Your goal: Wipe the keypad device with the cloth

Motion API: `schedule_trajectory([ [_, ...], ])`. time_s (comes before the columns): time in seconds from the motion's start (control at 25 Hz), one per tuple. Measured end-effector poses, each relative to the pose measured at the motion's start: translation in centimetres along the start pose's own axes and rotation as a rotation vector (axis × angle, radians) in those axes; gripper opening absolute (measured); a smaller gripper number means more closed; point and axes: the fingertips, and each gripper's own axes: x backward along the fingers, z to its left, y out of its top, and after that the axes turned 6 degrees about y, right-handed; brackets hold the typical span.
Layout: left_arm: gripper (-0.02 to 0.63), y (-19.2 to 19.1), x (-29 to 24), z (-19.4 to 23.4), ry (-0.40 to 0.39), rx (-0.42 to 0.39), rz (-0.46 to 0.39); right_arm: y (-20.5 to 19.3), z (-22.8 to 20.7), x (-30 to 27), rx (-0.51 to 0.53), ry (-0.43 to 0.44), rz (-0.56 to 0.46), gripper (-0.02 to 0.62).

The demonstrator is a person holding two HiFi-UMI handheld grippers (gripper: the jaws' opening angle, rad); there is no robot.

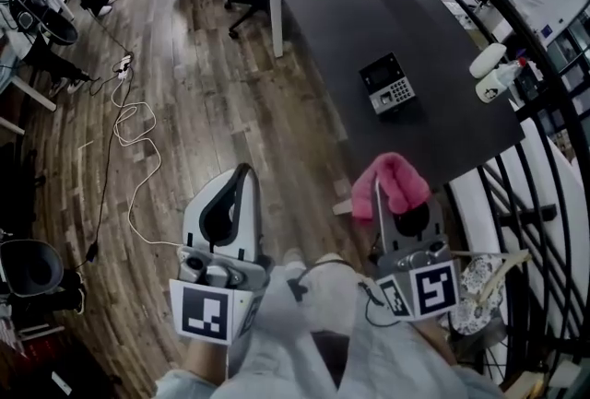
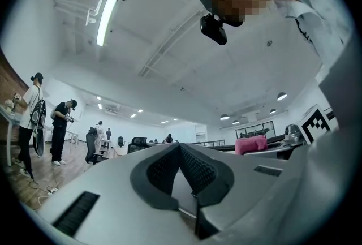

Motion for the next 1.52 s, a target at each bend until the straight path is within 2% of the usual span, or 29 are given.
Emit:
schedule_trajectory([
  [0.4,0.003,-1.4,-0.4,3.0,0.067,0.010,0.037,-0.9,-0.1,-3.6,0.001,0.044,0.018,0.072],
  [0.76,0.003,-1.6,-5.0,5.2,0.099,-0.017,0.010,-0.9,-2.3,-8.9,-0.001,0.081,0.003,0.072],
  [0.96,0.003,-2.5,-9.6,5.7,0.079,-0.029,0.025,-1.0,-5.2,-12.3,-0.016,0.071,-0.004,0.072],
  [1.04,0.003,-2.4,-11.9,5.7,0.068,-0.033,0.007,-1.1,-6.7,-13.6,-0.024,0.058,-0.002,0.072],
  [1.36,0.003,-2.7,-20.5,4.7,-0.008,-0.034,-0.014,-0.7,-13.7,-17.2,-0.039,-0.029,0.008,0.072],
  [1.52,0.003,-4.2,-23.9,3.4,-0.060,-0.025,0.033,-1.1,-17.0,-18.0,-0.058,-0.084,0.012,0.072],
])
